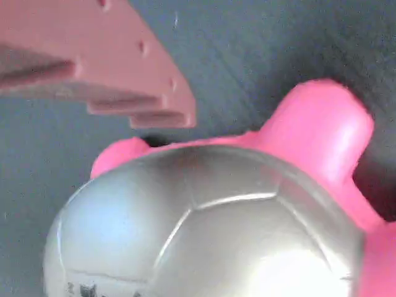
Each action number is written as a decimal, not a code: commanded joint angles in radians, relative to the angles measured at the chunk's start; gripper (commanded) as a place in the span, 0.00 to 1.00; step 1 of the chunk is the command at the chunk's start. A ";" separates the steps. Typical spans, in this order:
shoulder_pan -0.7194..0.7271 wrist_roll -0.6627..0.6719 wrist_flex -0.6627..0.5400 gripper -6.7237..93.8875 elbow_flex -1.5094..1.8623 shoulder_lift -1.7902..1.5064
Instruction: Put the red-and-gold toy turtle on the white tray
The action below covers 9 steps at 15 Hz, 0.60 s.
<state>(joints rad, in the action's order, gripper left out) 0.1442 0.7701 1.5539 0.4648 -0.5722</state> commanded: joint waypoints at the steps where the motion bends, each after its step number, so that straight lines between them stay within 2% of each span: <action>1: 0.014 -0.002 -0.014 0.62 -0.058 -0.035; 3: 0.015 -0.005 -0.014 0.52 -0.071 -0.023; 6: 0.012 -0.029 -0.017 0.22 -0.092 -0.009; 8: 0.009 -0.035 -0.017 0.07 -0.094 -0.003; 9: 0.008 -0.040 -0.017 0.07 -0.092 -0.003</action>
<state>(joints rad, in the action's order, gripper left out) 0.1488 0.7286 1.5401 0.4157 -0.5338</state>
